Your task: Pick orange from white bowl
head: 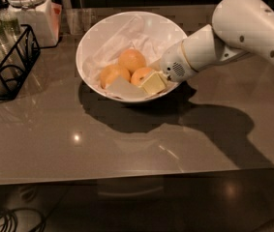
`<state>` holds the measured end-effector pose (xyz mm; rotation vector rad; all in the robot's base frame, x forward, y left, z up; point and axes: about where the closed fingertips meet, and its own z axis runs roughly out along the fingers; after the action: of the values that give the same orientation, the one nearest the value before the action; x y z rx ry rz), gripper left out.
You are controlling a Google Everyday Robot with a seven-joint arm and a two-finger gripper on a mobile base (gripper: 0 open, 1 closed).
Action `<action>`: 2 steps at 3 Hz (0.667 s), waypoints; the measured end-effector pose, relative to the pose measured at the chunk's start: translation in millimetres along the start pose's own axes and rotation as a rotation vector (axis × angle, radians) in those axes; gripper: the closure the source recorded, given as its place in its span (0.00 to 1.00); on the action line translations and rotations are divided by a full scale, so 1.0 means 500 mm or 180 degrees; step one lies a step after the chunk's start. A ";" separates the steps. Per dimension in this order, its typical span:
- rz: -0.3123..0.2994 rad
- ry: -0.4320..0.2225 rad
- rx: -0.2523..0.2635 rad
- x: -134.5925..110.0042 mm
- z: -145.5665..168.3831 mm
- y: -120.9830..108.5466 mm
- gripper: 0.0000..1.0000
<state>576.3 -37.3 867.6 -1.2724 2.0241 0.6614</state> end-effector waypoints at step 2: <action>0.0007 0.0064 -0.0011 0.006 0.016 0.006 0.70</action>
Offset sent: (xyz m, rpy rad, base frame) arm -0.0038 0.0179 -0.0533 -0.0932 0.0023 -0.0336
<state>575.0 -32.1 860.3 -1.2837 2.0417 0.6561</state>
